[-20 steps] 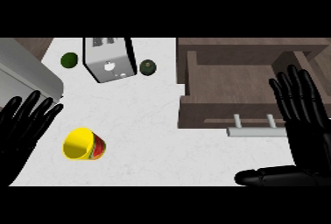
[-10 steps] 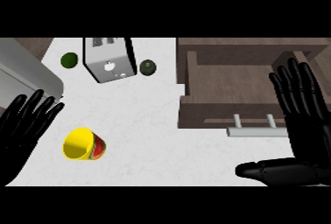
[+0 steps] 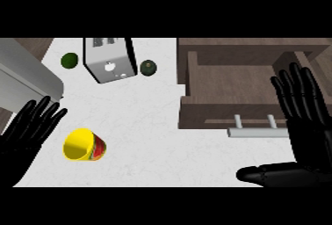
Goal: Pick up the cup, place it into the drawer and close the drawer
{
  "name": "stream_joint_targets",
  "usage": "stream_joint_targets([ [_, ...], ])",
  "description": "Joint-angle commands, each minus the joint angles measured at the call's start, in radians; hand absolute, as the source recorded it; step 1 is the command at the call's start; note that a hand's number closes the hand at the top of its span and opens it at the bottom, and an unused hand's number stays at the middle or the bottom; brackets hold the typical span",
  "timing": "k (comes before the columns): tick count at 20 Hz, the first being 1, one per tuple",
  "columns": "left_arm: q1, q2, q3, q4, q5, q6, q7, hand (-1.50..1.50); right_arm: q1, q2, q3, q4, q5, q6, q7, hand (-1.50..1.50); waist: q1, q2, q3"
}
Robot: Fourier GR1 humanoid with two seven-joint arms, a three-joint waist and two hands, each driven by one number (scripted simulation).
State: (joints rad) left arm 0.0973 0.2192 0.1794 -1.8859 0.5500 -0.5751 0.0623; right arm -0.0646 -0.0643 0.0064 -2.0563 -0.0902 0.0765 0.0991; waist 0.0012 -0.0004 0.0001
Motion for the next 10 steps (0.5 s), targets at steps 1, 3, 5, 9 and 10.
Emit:
stream_joint_targets([
  [1,0.051,-0.017,0.014,0.080,-0.087,-0.080,-0.083,-1.50,-0.011,-0.027,-0.049,-0.037,-0.041,0.014,0.027,-1.50,-0.001,0.000,0.000],
  [3,0.019,-0.031,0.007,0.095,-0.129,-0.036,-0.064,-1.50,0.025,0.003,0.000,-0.012,-0.010,0.019,-0.017,-1.50,-0.001,0.000,0.000],
  [5,-0.010,-0.022,0.025,0.195,-0.160,-0.073,-0.122,-1.50,-0.093,-0.038,-0.067,-0.020,-0.067,-0.003,0.107,-1.50,0.000,0.000,0.000],
  [9,-0.010,0.011,0.091,0.290,-0.209,-0.116,-0.212,-1.50,-0.042,0.009,-0.008,0.035,0.004,-0.005,-0.003,-1.50,0.000,0.001,0.000],
  [10,-0.081,-0.021,0.058,0.344,-0.274,-0.066,-0.219,-1.50,-0.073,-0.012,-0.035,0.040,-0.031,0.006,0.035,-1.50,-0.003,0.001,0.000],
])
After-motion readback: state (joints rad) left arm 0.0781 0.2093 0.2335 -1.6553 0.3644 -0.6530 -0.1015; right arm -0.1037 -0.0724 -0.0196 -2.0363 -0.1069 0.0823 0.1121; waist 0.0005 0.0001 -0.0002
